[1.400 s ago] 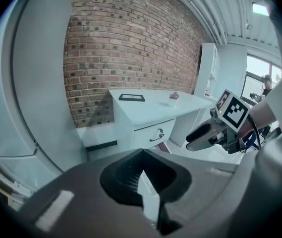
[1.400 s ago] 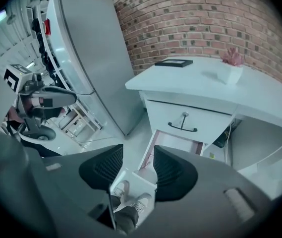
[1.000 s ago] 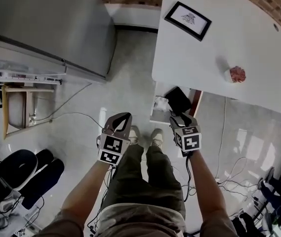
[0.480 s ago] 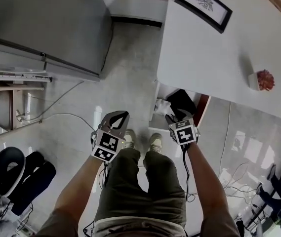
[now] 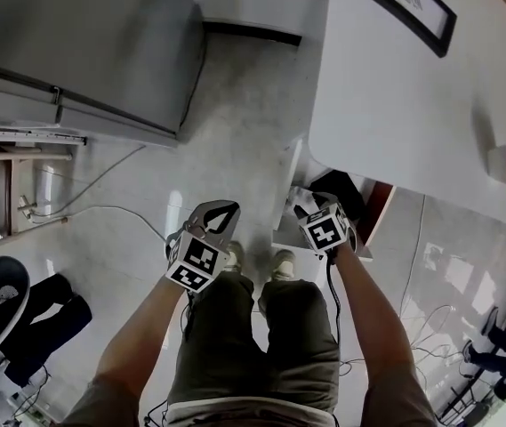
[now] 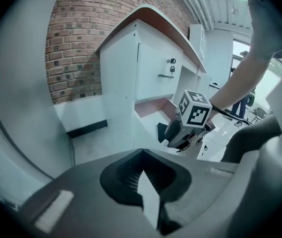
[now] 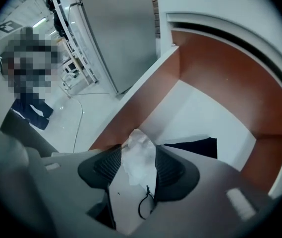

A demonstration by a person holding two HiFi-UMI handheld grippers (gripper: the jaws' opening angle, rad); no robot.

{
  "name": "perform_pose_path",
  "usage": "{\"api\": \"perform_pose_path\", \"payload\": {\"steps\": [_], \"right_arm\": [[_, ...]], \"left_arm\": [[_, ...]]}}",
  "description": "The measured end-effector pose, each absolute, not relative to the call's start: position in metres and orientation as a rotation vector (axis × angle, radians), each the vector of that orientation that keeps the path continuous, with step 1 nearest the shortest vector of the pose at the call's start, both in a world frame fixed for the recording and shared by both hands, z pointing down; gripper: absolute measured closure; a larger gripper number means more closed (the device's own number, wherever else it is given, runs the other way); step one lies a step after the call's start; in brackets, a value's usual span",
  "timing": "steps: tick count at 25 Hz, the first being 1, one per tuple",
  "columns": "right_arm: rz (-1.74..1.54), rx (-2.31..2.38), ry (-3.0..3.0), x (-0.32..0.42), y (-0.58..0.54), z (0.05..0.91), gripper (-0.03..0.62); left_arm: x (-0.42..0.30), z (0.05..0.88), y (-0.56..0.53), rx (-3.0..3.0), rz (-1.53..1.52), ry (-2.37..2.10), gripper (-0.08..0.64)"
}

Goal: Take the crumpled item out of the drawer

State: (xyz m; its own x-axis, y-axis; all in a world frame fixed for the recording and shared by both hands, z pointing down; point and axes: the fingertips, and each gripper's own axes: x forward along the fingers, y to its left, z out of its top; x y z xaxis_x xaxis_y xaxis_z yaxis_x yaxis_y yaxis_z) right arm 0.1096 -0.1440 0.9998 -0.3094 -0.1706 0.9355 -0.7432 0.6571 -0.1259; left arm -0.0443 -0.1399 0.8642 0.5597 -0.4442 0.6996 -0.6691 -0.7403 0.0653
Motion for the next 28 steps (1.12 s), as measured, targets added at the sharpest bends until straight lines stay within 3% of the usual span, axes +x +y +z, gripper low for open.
{"api": "perform_pose_path", "payload": {"steps": [5, 10, 13, 16, 19, 22, 28], "right_arm": [[0.639, 0.637, -1.818, 0.123, -0.141, 1.031, 0.341], [0.517, 0.519, -1.783, 0.129, -0.135, 1.053, 0.288], [0.459, 0.467, -1.774, 0.130, -0.130, 1.058, 0.297], [0.422, 0.440, -1.770, 0.118, -0.129, 1.065, 0.329], [0.451, 0.444, -1.767, 0.097, -0.133, 1.074, 0.445], [0.521, 0.498, -1.772, 0.091, -0.137, 1.070, 0.522], [0.635, 0.646, -1.785, 0.109, -0.138, 1.014, 0.532]], "left_arm": [[-0.023, 0.878, -0.137, 2.459, 0.978, -0.922, 0.558], [-0.023, 0.884, -0.146, 2.441, 0.985, -0.961, 0.558], [-0.026, 0.886, -0.151, 2.405, 0.994, -1.027, 0.558], [-0.035, 0.890, -0.154, 2.381, 0.954, -1.041, 0.558], [-0.055, 0.898, -0.159, 2.363, 0.955, -1.040, 0.559], [-0.062, 0.895, -0.160, 2.346, 0.961, -1.032, 0.558], [-0.056, 0.858, -0.145, 2.341, 0.959, -0.998, 0.558]]}}
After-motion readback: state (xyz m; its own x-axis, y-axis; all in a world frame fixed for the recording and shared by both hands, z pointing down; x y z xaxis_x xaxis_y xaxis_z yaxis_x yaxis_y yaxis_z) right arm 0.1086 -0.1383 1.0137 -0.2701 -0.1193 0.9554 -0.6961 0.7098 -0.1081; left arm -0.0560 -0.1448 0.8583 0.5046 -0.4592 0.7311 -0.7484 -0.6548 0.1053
